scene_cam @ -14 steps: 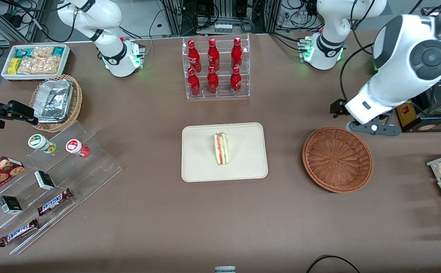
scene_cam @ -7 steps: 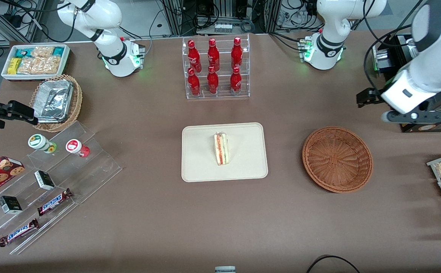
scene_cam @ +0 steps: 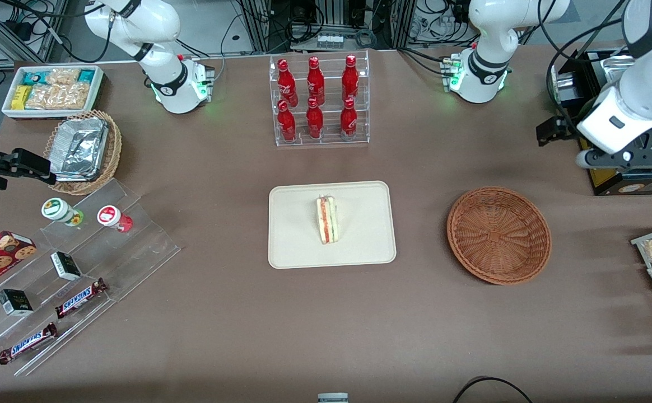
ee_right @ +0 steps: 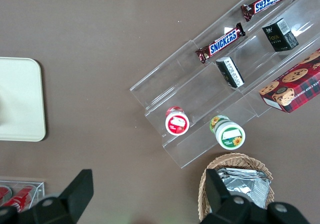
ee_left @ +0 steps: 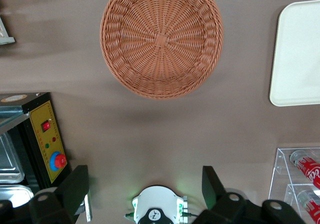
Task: Place sandwich from basket to tray
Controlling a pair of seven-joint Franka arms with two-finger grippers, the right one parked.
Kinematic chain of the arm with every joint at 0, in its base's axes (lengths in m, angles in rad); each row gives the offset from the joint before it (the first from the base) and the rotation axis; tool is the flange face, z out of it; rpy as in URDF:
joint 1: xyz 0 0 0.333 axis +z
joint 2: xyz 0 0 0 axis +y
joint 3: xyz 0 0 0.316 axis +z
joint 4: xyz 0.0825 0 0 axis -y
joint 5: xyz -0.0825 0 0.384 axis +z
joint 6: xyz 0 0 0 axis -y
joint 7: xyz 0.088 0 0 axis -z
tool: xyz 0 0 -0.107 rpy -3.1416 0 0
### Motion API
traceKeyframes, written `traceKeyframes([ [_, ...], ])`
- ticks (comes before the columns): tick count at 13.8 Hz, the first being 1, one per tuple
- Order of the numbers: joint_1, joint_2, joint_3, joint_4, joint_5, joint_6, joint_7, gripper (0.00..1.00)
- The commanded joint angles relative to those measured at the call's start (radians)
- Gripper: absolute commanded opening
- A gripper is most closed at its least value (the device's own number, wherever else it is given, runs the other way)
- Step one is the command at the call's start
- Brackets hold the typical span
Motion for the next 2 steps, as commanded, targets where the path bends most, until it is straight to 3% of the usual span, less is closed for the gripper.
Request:
traceKeyframes([
  [1, 0.025, -0.016, 0.008, 0.063, -0.005, -0.069, 0.008, 1.0],
  [2, 0.025, -0.011, 0.019, 0.073, -0.008, -0.071, 0.01, 1.0],
])
